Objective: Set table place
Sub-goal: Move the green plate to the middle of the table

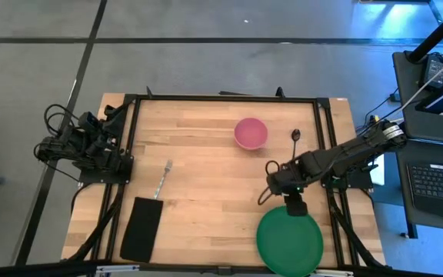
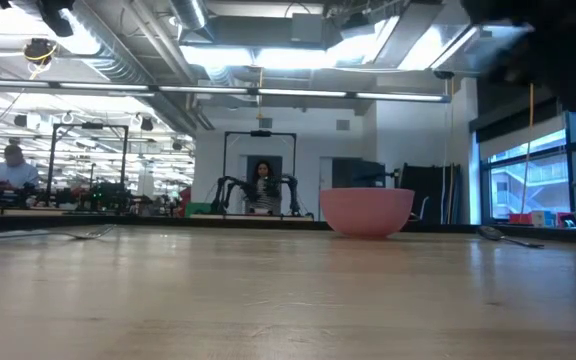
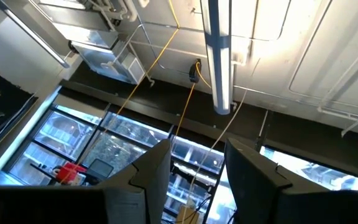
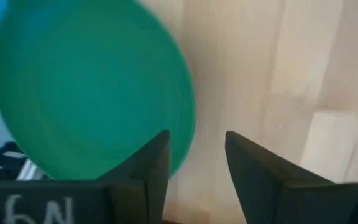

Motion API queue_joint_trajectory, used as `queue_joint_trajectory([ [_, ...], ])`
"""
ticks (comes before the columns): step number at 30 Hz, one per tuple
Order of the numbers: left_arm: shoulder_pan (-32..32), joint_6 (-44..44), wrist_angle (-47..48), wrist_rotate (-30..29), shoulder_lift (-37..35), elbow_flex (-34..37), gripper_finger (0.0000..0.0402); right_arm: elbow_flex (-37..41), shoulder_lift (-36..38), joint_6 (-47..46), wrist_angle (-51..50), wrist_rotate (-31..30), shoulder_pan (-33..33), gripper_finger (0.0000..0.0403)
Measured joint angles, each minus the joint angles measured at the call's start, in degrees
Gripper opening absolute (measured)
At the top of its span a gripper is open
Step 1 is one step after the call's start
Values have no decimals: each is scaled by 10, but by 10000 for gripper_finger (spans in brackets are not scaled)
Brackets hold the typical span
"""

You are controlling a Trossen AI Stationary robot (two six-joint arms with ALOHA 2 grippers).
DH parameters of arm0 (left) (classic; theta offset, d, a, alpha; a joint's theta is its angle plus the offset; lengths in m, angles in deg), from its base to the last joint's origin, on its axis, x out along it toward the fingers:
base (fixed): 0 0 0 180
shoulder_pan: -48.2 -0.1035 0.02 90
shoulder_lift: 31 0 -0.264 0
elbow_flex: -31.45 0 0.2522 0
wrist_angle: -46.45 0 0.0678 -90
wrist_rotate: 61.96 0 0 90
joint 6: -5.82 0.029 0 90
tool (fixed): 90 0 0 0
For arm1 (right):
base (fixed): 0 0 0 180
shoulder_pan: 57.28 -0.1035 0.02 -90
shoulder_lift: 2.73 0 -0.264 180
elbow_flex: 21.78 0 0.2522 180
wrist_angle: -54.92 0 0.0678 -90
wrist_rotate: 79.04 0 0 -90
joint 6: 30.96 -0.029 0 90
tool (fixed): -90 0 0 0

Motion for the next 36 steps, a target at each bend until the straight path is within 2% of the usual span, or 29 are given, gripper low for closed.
queue_joint_trajectory([
  [10,0,0,0,0,0,0,147,134,0,-72,139,0,-15,136],
  [22,0,0,0,0,0,0,147,190,0,-88,205,9,-13,123],
  [36,0,0,0,0,0,0,147,192,0,-120,230,23,-19,123],
])
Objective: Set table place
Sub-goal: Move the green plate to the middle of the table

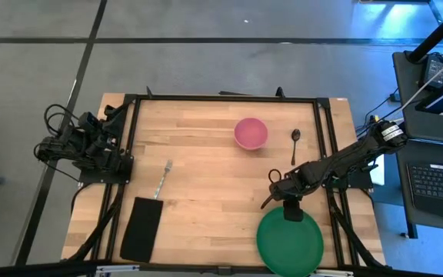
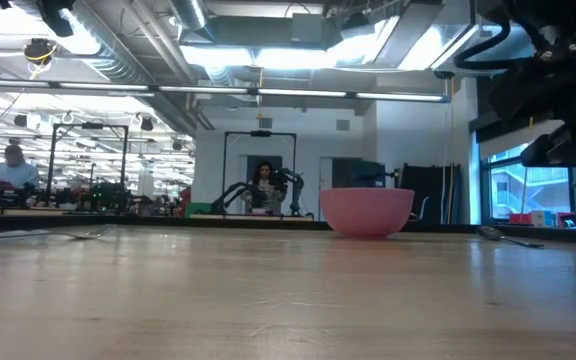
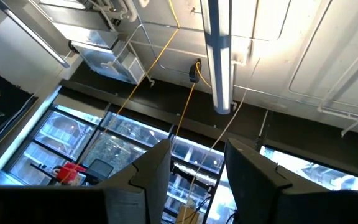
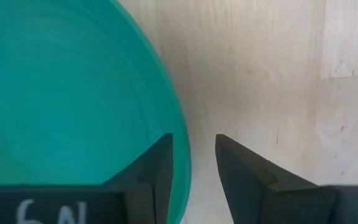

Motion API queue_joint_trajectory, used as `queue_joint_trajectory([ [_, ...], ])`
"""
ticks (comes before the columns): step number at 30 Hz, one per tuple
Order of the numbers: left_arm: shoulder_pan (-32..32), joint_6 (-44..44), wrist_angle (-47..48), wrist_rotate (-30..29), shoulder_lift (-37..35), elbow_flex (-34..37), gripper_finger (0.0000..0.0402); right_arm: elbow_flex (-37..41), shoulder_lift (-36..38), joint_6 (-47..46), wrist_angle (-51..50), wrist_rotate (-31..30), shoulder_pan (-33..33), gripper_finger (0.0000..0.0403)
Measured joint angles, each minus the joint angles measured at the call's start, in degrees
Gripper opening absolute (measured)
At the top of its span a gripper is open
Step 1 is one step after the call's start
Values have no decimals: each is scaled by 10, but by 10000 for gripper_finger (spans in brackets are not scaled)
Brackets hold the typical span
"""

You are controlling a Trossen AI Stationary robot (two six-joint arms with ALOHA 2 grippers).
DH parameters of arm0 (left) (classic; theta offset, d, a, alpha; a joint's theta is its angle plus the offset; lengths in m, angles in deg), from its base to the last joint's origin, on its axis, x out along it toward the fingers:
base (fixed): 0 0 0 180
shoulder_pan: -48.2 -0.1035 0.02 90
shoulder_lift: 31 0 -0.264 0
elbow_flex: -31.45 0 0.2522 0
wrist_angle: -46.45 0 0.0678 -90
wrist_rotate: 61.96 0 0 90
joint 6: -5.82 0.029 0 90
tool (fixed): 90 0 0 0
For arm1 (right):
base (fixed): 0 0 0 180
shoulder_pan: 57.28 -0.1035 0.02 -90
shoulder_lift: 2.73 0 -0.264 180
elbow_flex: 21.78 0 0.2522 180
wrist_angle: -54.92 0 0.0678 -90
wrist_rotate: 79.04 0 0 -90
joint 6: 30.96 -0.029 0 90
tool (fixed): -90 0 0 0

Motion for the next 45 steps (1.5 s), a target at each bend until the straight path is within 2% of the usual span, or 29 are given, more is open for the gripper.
queue_joint_trajectory([
  [10,0,0,0,0,0,0,147,0,0,1,30,6,0,123],
  [14,0,0,0,0,0,0,147,0,-4,1,47,-14,0,123],
  [27,0,0,0,0,0,0,147,0,-84,2,54,-13,0,121],
  [31,0,0,0,0,0,0,147,0,-94,1,55,-6,0,92],
  [36,0,0,0,0,0,0,147,-3,-92,0,73,27,0,17],
  [39,0,0,0,0,0,0,147,-10,-85,-22,74,31,0,14],
  [45,0,-11,-1,4,0,0,147,-70,-53,-27,69,-11,16,11],
])
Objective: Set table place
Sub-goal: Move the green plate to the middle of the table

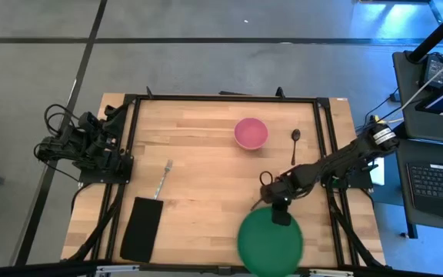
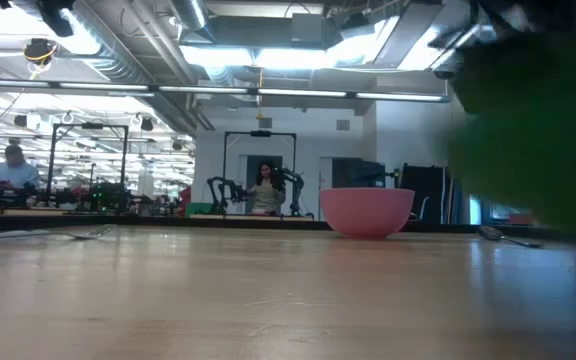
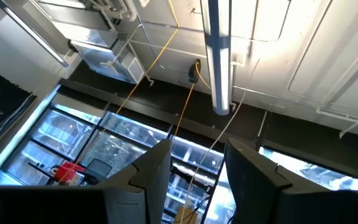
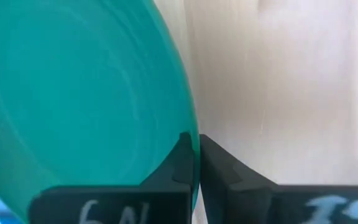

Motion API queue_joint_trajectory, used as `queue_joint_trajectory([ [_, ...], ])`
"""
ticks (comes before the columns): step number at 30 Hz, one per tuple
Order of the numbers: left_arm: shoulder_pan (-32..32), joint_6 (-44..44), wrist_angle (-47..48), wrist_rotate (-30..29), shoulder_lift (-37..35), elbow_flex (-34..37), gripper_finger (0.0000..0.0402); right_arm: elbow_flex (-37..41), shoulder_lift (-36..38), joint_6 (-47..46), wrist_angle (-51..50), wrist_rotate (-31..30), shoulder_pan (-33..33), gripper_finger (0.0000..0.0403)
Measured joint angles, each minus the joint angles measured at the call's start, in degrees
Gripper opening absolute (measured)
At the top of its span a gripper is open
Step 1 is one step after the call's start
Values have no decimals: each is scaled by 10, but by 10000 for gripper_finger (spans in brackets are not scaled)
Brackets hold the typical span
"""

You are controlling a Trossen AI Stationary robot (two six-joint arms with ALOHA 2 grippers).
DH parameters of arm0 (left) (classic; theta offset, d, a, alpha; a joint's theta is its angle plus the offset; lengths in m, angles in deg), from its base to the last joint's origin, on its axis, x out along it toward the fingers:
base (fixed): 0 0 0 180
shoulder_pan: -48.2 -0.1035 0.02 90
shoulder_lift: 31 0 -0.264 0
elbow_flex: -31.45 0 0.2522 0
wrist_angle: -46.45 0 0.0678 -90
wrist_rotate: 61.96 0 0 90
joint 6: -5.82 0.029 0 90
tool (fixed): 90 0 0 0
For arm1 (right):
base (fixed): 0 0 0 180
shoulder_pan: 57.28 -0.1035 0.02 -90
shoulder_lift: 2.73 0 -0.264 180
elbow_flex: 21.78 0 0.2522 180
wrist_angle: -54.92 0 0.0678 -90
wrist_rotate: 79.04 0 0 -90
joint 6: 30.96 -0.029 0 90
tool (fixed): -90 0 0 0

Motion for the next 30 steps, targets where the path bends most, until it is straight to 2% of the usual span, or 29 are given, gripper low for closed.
queue_joint_trajectory([
  [8,0,-8,-2,2,0,0,147,-153,-3,101,-13,-58,111,11],
  [14,0,-8,-21,3,0,0,147,-250,-18,144,-61,-56,211,11],
  [17,0,-8,-32,7,0,0,147,-273,-41,118,-86,-57,248,11],
  [21,0,-9,-40,11,0,0,147,-278,-84,34,-127,-49,276,11],
  [30,0,-9,-40,8,0,0,147,-277,-172,-32,-137,-39,276,11],
])
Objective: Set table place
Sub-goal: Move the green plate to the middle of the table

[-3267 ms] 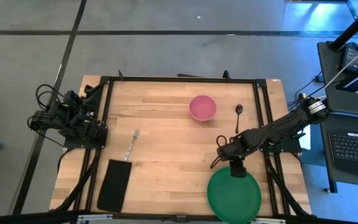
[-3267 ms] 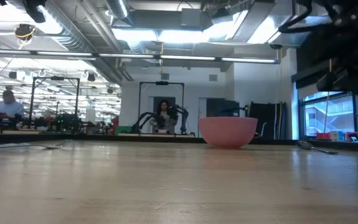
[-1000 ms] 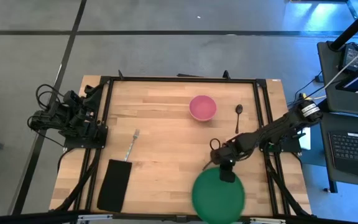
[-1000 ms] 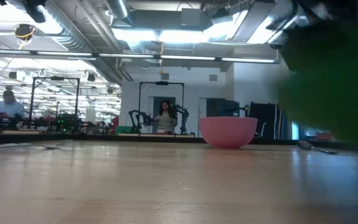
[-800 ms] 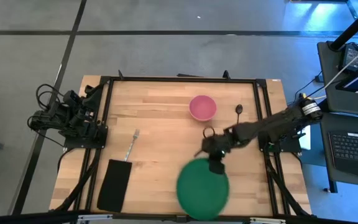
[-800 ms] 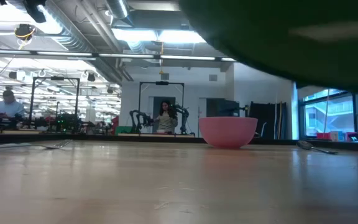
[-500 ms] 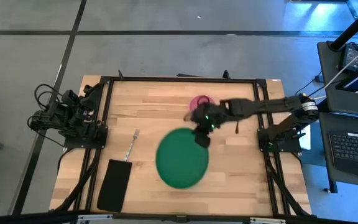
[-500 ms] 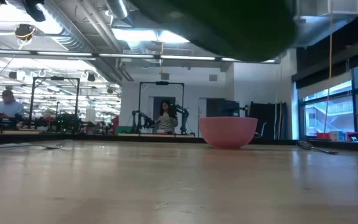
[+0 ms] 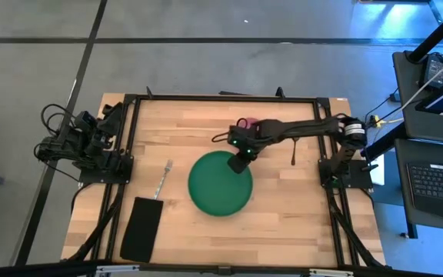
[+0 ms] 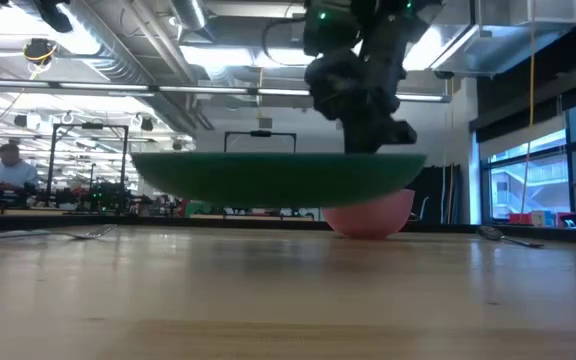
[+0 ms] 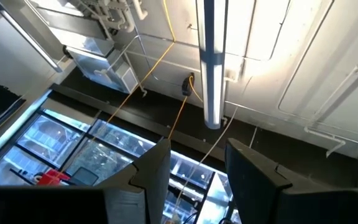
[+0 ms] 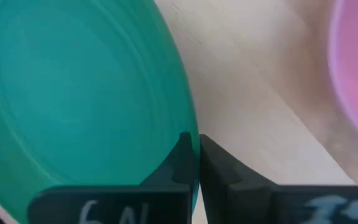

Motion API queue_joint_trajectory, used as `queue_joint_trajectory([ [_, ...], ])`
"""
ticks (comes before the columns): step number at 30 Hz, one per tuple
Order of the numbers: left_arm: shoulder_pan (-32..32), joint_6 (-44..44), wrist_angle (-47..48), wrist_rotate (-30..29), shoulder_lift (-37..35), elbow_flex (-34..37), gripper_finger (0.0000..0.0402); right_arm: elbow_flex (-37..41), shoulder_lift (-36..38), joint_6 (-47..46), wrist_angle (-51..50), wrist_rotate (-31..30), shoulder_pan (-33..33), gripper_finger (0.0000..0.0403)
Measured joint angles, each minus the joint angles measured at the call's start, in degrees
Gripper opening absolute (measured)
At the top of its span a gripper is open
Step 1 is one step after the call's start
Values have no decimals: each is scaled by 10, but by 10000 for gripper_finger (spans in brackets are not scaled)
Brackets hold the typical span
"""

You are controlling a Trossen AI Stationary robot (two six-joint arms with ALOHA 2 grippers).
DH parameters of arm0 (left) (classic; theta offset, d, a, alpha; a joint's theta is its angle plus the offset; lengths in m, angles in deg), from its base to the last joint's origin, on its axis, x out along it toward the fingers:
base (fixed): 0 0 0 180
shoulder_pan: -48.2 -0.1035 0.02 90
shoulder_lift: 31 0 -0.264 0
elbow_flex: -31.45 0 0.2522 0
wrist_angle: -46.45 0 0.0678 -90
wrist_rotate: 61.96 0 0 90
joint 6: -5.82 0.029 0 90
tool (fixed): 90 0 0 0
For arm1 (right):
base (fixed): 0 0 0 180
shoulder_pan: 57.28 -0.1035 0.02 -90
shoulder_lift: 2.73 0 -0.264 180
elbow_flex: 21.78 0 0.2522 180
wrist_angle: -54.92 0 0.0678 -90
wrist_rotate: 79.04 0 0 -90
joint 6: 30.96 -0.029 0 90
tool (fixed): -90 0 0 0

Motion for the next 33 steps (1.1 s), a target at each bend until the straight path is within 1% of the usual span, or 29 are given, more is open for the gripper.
queue_joint_trajectory([
  [7,0,-1,0,1,0,0,147,0,-49,3,3,-30,-9,11],
  [11,0,-1,0,1,0,0,147,0,-68,2,7,-31,-11,13],
  [15,0,-1,0,1,0,0,147,0,-70,3,13,-37,-11,15],
  [22,0,-1,1,1,0,0,147,0,-71,3,24,-76,-11,22],
  [33,0,-1,1,1,0,0,147,4,-77,-28,34,-86,-11,27],
])
